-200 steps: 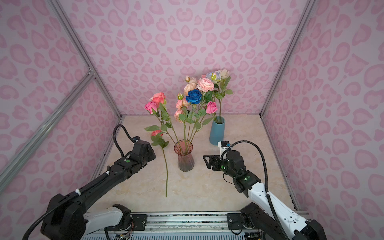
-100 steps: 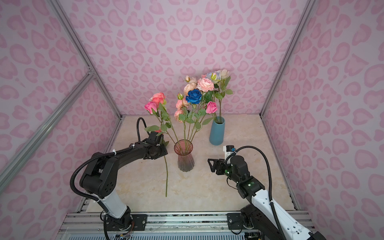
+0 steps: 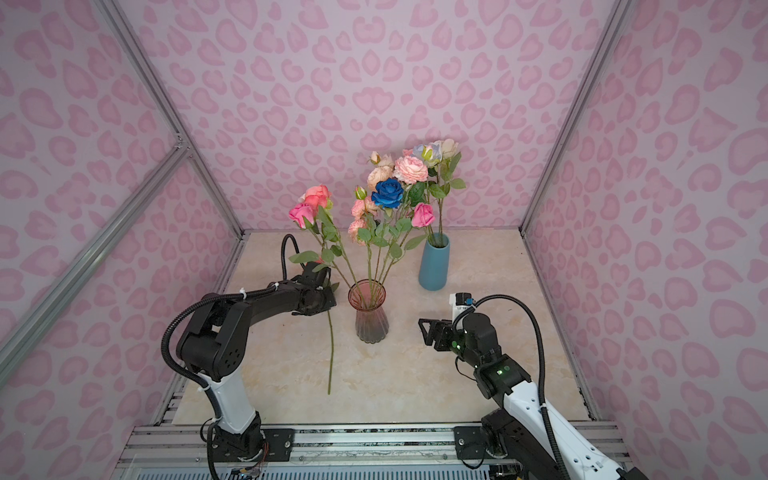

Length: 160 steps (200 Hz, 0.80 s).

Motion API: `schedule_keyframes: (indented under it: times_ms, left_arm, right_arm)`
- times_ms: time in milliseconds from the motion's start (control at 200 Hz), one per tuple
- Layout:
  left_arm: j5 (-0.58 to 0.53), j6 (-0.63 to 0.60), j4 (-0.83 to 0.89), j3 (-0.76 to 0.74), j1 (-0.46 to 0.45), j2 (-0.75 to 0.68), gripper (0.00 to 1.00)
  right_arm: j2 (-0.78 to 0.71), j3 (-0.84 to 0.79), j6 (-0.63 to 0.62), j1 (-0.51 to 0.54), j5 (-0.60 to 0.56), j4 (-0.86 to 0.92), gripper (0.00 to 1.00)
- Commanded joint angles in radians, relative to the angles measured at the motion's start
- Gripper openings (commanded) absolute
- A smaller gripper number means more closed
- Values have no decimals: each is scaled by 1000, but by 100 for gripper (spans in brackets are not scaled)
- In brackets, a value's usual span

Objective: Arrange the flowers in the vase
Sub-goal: 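Grasp the coral-pink rose stem with the left gripper, then lift the coral-pink rose upright and swing it above the pink vase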

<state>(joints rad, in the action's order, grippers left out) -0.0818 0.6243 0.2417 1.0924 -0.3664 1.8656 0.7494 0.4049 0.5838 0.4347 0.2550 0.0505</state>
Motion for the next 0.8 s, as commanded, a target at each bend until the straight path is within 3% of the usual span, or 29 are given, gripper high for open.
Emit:
schedule_keyframes:
  times_ms: [0, 175, 390, 650, 795]
  left_arm:
    - [-48, -27, 60, -38, 1, -45, 4]
    - [-88, -35, 75, -127, 1, -204, 4]
    - [-149, -31, 121, -243, 1, -542, 4]
    - [-270, -57, 241, -259, 0, -989, 3]
    - [-307, -82, 125, -301, 0, -1263, 3]
  right_arm:
    - [-10, -5, 4, -2, 0, -1, 81]
    - [-13, -6, 19, -2, 30, -11, 81]
    - [48, -38, 65, 2, 271, -147, 82]
    - [84, -19, 45, 7, 264, -115, 82]
    - [95, -18, 58, 10, 260, -137, 82]
